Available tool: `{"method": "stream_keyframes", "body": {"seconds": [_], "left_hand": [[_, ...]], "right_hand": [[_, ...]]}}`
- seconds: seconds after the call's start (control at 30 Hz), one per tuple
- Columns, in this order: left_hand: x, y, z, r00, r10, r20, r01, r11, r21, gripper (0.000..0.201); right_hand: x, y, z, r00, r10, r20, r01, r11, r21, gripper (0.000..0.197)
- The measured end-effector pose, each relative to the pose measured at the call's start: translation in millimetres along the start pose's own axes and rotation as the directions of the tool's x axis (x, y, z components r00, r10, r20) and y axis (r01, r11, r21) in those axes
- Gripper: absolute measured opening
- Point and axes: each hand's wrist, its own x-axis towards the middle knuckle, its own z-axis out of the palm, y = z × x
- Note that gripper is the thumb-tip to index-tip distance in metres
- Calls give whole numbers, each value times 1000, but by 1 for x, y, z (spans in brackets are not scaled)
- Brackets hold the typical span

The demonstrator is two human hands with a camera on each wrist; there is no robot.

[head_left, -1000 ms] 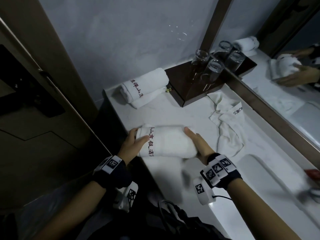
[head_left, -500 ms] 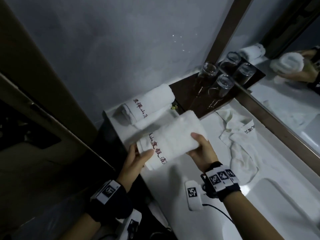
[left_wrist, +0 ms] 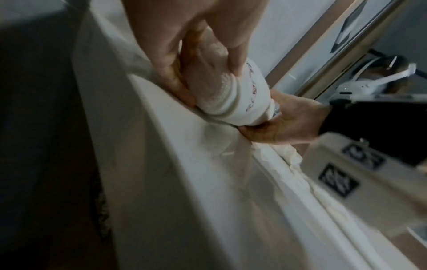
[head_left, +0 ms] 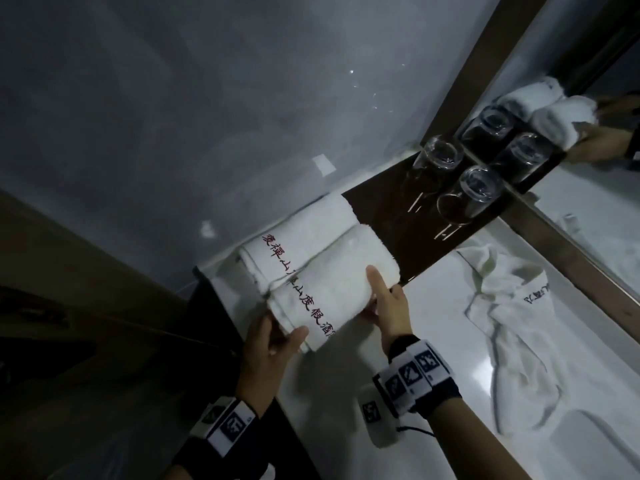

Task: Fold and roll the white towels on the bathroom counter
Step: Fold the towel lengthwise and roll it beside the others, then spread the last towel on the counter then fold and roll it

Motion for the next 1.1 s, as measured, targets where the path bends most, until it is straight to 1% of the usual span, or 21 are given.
{"method": "stream_keyframes", "body": {"seconds": [0.03,0.1,0.17,0.2,0.23,0.27,0.3,0.33,0.4,0.43,0.47,0.5,0.57,0.67,0.73,0.8,0.87,0.93,1.0,1.03,1.1], "left_hand": [[3,1,2,1000,1,-4,-1,1000,14,40],[9,4,4,999,-32,-9,33,999,37,42],[13,6,4,1000,-9,-12,10,993,115,39],[14,8,3,1000,21,-2,-20,985,170,39],[15,11,1,999,52,16,-54,971,234,39],[16,14,-2,997,67,41,-76,948,308,38],[18,19,-5,995,62,76,-88,912,401,37],[19,24,-8,993,38,114,-92,848,522,38],[20,38,-11,990,-13,141,-103,623,775,45],[19,45,-10,993,-8,119,-97,522,848,50],[18,52,-8,996,13,87,-84,459,885,54],[16,58,-5,997,47,56,-71,428,901,58],[10,65,1,993,112,23,-68,409,910,63],[1,70,6,971,230,60,-149,390,909,67],[-4,70,12,931,336,138,-254,330,909,69],[-9,69,23,878,426,216,-343,246,907,62],[-15,68,37,840,475,262,-381,173,908,55],[-25,67,55,834,461,304,-409,147,901,55],[-34,66,77,827,419,374,-469,149,871,55],[-39,65,89,823,383,419,-506,161,847,53],[-48,62,113,809,267,524,-581,222,783,50]], "right_hand": [[0,2,-2,1000,3,-19,-5,996,-90,56],[-1,3,-4,999,53,-1,-52,987,-149,65],[-1,-4,-4,992,103,72,-98,993,-72,58],[-1,-6,-2,992,92,88,-90,995,-32,50],[-1,-7,-1,994,65,87,-64,998,-22,44],[-2,-7,1,997,25,68,-22,999,-42,43],[-3,-6,1,999,-11,41,14,996,-85,48],[-6,-5,2,999,-34,21,36,992,-123,54],[-8,-2,1,998,-55,11,56,984,-169,61],[-8,-3,0,998,-57,14,58,979,-196,62],[-9,-4,-1,999,-51,13,53,972,-230,63],[-10,-5,-2,999,-48,3,47,964,-262,62],[-12,-6,-8,998,-66,-10,60,950,-308,53],[-22,-5,-22,984,-167,59,176,884,-433,41],[-29,-2,-36,961,-246,129,277,822,-497,32],[-34,1,-54,933,-305,189,359,781,-512,35],[-39,3,-75,908,-359,217,418,729,-542,36],[-41,4,-100,891,-405,204,444,688,-574,34],[-42,4,-127,873,-454,178,461,647,-607,33],[-41,5,-139,862,-480,164,467,624,-627,33],[-40,7,-162,844,-519,134,463,581,-669,34]]}}
